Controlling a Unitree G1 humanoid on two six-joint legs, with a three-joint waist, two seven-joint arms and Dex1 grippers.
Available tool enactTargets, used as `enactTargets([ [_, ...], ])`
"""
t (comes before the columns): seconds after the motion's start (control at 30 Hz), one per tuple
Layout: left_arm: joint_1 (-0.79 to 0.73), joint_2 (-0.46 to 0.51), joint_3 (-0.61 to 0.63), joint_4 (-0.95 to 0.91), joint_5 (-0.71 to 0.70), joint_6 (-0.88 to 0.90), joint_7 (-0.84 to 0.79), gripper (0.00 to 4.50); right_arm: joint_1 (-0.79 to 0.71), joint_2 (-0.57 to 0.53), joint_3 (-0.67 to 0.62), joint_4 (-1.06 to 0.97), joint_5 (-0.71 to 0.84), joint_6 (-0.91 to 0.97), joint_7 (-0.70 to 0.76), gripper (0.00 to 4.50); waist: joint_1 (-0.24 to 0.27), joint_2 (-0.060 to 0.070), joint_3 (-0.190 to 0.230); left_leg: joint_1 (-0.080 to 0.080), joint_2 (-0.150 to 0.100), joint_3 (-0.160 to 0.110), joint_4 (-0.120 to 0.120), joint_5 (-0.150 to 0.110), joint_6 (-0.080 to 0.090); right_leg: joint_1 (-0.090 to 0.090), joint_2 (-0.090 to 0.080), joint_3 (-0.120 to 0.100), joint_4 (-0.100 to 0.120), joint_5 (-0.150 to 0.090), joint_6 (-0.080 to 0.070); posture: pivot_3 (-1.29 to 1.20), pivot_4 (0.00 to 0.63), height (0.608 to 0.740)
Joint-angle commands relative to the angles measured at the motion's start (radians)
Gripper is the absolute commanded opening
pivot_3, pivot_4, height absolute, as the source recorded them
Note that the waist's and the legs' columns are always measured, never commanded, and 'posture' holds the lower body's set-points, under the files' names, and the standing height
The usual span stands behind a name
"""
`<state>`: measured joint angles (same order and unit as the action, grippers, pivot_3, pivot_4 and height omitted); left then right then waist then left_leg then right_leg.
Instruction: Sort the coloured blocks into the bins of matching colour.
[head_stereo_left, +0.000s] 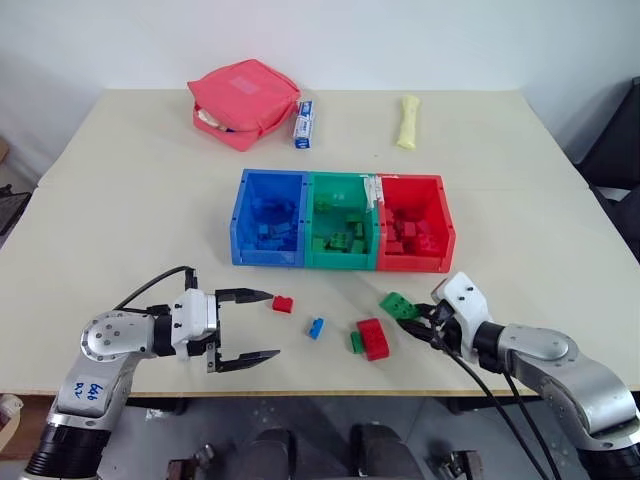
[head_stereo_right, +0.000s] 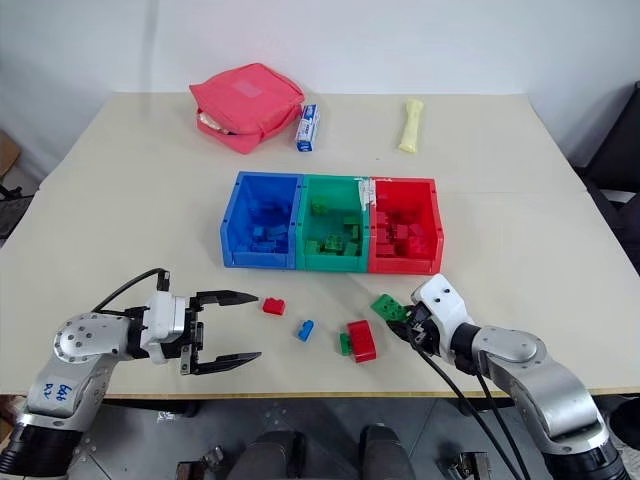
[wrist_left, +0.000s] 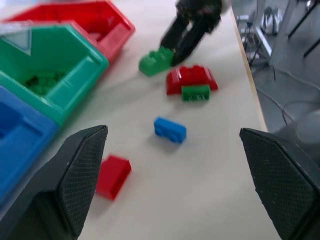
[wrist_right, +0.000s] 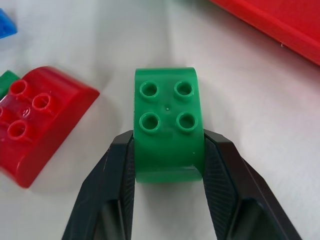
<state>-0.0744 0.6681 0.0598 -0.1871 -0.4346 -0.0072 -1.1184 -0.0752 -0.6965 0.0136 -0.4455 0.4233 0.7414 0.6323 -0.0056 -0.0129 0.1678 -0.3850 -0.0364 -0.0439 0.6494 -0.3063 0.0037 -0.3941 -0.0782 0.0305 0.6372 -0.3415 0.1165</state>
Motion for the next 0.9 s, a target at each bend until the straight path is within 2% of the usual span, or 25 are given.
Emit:
enactTargets([
  [0.03,0.016,-0.015,0.055,-0.042,-0.052,0.05,0.062,4.5,-0.132,0.003,-0.029,0.017,0.02,-0.14,0.102,1.46,-0.01,0.003,0.002,0.0,0.0,0.001,0.0,0.0,0.0,0.0,0.0,0.0,0.0,0.0,0.0,0.0,0.15,0.74],
  [0.17,0.094,-0.014,0.123,-0.006,-0.038,0.05,0.109,4.5,-0.374,0.09,0.042,0.083,0.065,-0.061,0.115,1.46,-0.027,0.003,0.002,0.0,0.001,0.0,-0.001,0.001,-0.001,-0.002,0.001,0.0,0.004,0.0,0.0,0.0,0.15,0.74],
  [0.27,0.146,-0.011,0.175,0.01,-0.038,0.05,0.133,4.5,-0.559,0.193,0.124,0.239,-0.012,-0.066,0.074,1.46,-0.028,0.003,0.002,0.0,0.001,0.0,-0.001,0.002,-0.003,-0.004,0.001,0.0,0.005,0.0,-0.001,0.0,0.15,0.74],
  [0.43,0.199,-0.015,0.22,-0.042,-0.045,0.066,0.173,4.5,-0.71,0.282,0.178,0.463,-0.122,-0.139,0.042,1.46,-0.012,0.003,0.002,-0.003,-0.001,-0.002,0.0,0.002,-0.003,-0.007,-0.001,-0.001,0.007,0.0,-0.001,0.0,0.15,0.74],
  [0.57,0.242,-0.009,0.249,-0.087,-0.048,0.08,0.195,4.5,-0.741,0.29,0.173,0.485,-0.123,-0.159,0.091,2.75,-0.01,0.003,0.002,-0.005,-0.004,-0.001,0.002,0.001,0.0,-0.009,-0.003,-0.001,0.008,0.0,0.0,0.0,0.15,0.74],
  [0.73,0.232,-0.003,0.241,-0.08,-0.044,0.082,0.182,4.5,-0.652,0.221,0.13,0.422,-0.122,-0.211,0.143,4.39,-0.009,0.003,0.002,-0.007,-0.003,-0.001,0.0,0.001,-0.001,-0.012,-0.002,-0.001,0.008,0.0,0.0,0.0,0.15,0.74],
  [0.9,0.156,0.01,0.168,-0.07,-0.022,0.083,0.141,4.5,-0.451,0.113,0.003,0.234,-0.03,-0.237,0.229,4.45,-0.001,0.003,0.002,-0.008,-0.003,0.001,0.002,0.001,-0.001,-0.012,-0.002,-0.001,0.008,0.0,0.0,0.0,0.15,0.74],
])
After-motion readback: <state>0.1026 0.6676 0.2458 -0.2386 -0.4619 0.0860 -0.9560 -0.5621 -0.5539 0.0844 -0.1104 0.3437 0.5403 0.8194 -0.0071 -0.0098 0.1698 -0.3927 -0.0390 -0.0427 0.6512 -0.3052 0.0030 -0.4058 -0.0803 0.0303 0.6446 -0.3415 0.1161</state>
